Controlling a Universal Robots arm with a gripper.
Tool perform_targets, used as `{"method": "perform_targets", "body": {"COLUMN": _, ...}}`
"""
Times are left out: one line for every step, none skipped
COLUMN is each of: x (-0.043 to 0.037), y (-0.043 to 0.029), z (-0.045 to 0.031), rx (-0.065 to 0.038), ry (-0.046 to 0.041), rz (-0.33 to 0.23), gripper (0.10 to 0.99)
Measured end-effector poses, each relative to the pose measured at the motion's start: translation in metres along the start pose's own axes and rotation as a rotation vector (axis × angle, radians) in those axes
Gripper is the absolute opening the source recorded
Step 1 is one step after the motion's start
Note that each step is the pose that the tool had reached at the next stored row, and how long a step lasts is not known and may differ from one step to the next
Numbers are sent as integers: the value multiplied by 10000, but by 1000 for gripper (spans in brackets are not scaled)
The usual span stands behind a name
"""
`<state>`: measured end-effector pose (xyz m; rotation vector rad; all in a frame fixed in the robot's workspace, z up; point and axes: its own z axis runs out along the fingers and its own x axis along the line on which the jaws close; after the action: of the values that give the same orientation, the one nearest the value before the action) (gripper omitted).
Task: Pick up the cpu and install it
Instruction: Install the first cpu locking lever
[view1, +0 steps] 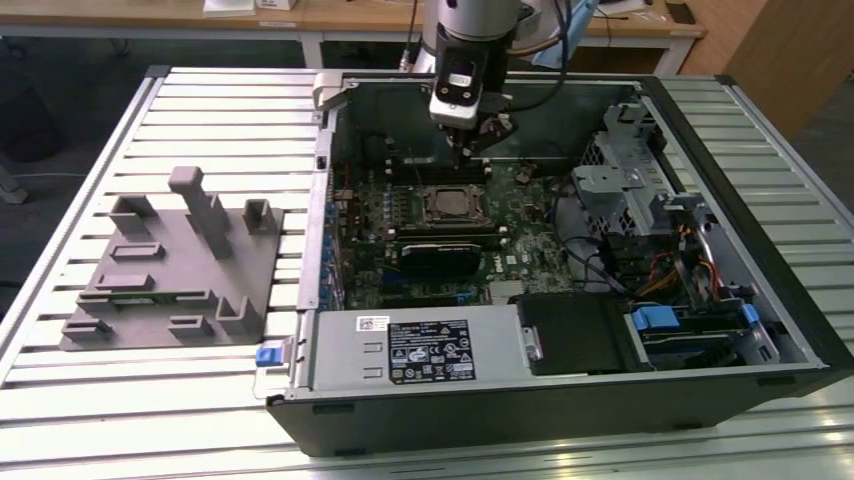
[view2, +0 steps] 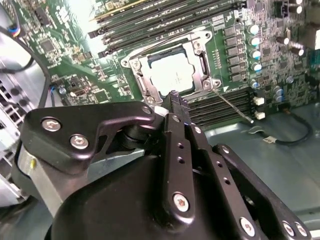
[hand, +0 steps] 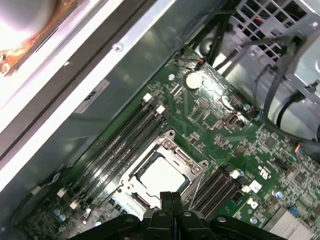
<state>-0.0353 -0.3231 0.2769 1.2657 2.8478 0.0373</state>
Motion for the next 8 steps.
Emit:
{"method": "perform_targets", "body": {"x": 0, "y": 0, "z": 0, "rx": -3, "ry": 6, "rz": -192, "gripper": 106}}
{"method": "perform_targets", "body": {"x": 0, "y": 0, "z": 1, "rx": -5, "ry": 12, "rz": -370, "gripper": 106}}
{"method": "perform_targets", "body": {"x": 0, "y": 0, "z": 1, "rx": -7, "ry": 18, "rz": -556, "gripper": 106}}
{"method": "perform_targets", "body": {"x": 0, "y": 0, "z": 1, "rx": -9, "ry": 24, "rz": -736, "gripper": 106}}
{"method": "perform_targets", "body": {"x": 0, "y": 0, "z": 1, "rx": -12, "ry": 29, "rz": -915, "gripper": 106}}
{"method": "perform_targets", "body": {"x": 0, "y": 0, "z": 2, "rx": -15, "ry": 35, "rz": -1096, "gripper": 106}}
{"method": "perform_targets", "body": {"x": 0, "y": 0, "z": 2, "rx": -17, "ry": 41, "rz": -1275, "gripper": 106}}
{"method": "perform_targets", "body": {"x": 0, "y": 0, "z": 3, "rx": -19, "ry": 47, "rz": -1456, "gripper": 106}}
